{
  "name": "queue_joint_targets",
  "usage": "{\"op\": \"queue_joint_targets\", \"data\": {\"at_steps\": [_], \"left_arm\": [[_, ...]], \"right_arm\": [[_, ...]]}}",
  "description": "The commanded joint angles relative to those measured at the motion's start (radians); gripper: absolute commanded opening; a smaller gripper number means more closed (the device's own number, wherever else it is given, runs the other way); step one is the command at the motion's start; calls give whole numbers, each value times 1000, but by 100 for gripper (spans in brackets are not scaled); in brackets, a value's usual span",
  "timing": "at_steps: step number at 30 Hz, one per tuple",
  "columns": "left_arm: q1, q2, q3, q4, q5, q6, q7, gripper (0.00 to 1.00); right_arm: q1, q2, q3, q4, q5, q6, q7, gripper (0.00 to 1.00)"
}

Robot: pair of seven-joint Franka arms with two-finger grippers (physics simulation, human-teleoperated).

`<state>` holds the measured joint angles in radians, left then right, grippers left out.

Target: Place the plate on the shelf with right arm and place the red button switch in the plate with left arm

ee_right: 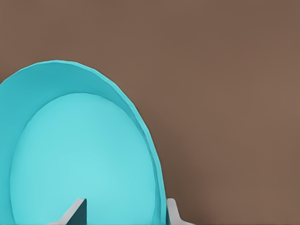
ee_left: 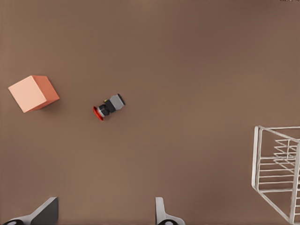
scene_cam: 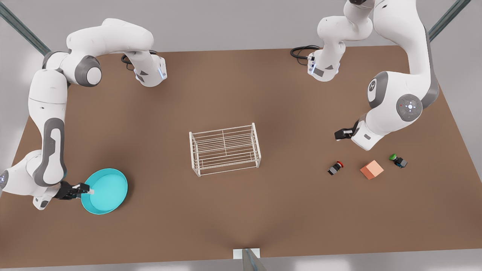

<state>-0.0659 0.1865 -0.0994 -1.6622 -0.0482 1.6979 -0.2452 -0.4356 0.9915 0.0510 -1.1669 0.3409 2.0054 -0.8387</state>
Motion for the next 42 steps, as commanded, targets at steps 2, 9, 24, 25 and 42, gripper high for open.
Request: {"op": "queue_joint_targets", "data": {"at_steps": [2,9,24,25,42], "left_arm": [[0,-1,0,1,2,-1,-83,100],[0,-1,0,1,2,-1,-83,100],[0,-1,0,1,2,-1,-83,100],[0,-1,0,1,2,-1,-83,100],[0,-1,0,1,2,-1,-83,100]], "right_arm": [[0,2,0,0,4,24,-79,71],[-2,15,-5,9,1,35,-79,59],[0,30,-19,24,1,39,-77,36],[0,30,-19,24,1,39,-76,33],[15,-57,-10,23,15,-140,3,18]]}}
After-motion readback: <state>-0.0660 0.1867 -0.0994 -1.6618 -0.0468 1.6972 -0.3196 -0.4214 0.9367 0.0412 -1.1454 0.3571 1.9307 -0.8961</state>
